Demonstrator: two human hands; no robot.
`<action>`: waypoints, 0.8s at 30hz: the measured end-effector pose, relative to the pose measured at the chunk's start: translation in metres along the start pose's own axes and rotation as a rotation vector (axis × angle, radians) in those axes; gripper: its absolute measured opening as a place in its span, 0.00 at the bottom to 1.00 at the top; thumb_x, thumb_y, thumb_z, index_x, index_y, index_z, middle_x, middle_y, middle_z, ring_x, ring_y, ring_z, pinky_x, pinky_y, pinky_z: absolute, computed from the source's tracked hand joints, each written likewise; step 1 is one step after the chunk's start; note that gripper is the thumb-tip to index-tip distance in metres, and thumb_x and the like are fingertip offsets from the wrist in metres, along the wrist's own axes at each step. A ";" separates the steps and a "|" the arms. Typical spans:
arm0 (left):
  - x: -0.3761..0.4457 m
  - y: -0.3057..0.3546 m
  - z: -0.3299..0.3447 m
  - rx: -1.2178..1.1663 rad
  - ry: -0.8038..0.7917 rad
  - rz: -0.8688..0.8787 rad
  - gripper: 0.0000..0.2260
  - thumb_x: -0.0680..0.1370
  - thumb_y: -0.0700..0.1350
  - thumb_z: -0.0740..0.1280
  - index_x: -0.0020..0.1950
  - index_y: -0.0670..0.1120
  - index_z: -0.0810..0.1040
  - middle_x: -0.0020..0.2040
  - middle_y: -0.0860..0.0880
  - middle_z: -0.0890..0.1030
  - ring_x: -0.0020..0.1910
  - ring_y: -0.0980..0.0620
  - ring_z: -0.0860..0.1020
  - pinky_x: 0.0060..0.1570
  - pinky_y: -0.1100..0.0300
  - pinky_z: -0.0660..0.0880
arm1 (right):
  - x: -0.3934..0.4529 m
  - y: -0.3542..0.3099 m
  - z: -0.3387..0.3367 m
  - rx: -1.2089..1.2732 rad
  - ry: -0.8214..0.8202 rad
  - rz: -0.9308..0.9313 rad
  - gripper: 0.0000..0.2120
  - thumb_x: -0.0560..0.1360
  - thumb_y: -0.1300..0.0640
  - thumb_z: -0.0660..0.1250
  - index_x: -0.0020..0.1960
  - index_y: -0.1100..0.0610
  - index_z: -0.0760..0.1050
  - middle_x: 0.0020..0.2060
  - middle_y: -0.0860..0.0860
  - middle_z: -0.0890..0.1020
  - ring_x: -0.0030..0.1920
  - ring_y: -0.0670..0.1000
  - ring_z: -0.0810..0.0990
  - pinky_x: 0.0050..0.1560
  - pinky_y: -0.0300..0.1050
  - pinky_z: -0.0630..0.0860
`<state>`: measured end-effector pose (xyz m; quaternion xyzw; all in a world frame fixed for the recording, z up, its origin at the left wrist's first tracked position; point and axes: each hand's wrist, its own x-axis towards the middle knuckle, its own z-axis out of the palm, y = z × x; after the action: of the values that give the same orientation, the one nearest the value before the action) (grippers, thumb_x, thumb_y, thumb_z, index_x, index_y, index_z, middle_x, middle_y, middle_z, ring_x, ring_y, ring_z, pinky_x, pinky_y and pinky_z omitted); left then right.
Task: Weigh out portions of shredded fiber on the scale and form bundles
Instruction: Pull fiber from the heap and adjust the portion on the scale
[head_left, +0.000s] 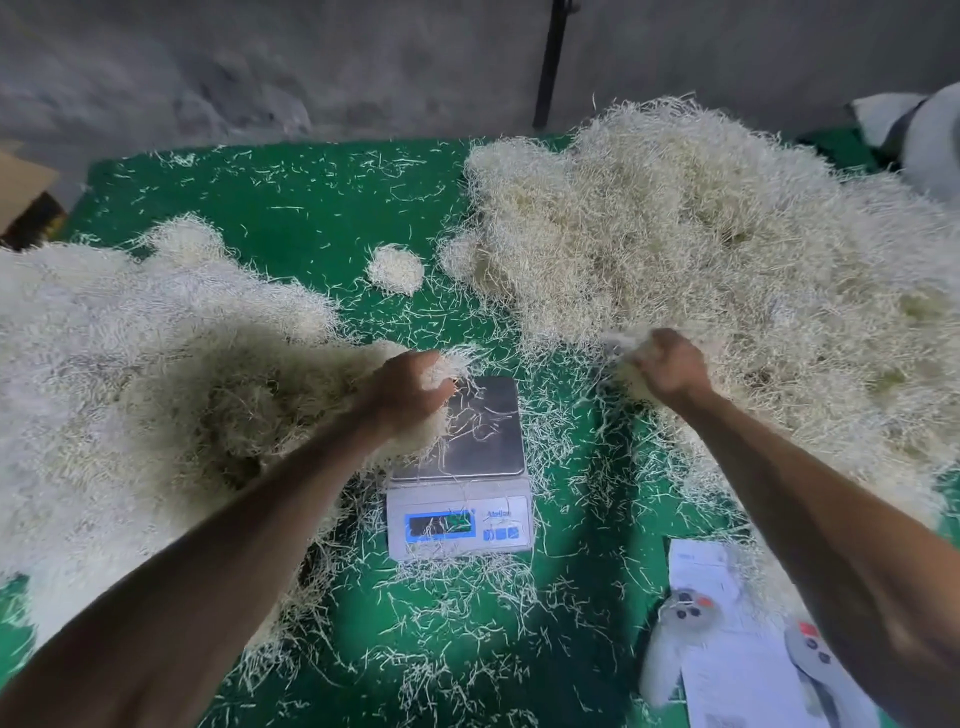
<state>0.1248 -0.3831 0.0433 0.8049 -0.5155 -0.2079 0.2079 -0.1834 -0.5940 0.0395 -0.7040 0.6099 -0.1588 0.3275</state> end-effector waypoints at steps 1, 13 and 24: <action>0.000 0.006 0.002 -0.014 0.006 0.017 0.31 0.79 0.57 0.67 0.77 0.41 0.67 0.73 0.38 0.73 0.68 0.44 0.75 0.64 0.57 0.68 | -0.007 -0.007 0.003 -0.091 -0.071 -0.089 0.21 0.82 0.54 0.67 0.73 0.60 0.70 0.60 0.54 0.78 0.50 0.58 0.84 0.46 0.51 0.85; -0.030 0.038 0.005 -0.077 0.001 0.091 0.24 0.76 0.52 0.73 0.69 0.50 0.69 0.57 0.50 0.80 0.50 0.50 0.83 0.48 0.47 0.83 | -0.095 -0.099 0.080 0.253 -0.459 -0.282 0.08 0.83 0.55 0.65 0.48 0.57 0.77 0.39 0.54 0.81 0.31 0.45 0.78 0.33 0.43 0.78; -0.042 0.007 0.001 -0.101 0.006 -0.009 0.32 0.78 0.55 0.68 0.78 0.44 0.64 0.75 0.41 0.71 0.72 0.44 0.72 0.70 0.51 0.69 | 0.000 -0.051 0.020 0.731 -0.029 0.299 0.16 0.81 0.68 0.63 0.67 0.69 0.74 0.62 0.64 0.81 0.59 0.58 0.83 0.65 0.56 0.79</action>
<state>0.1033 -0.3473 0.0515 0.7962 -0.5000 -0.2323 0.2490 -0.1322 -0.5864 0.0583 -0.4464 0.6043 -0.3059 0.5847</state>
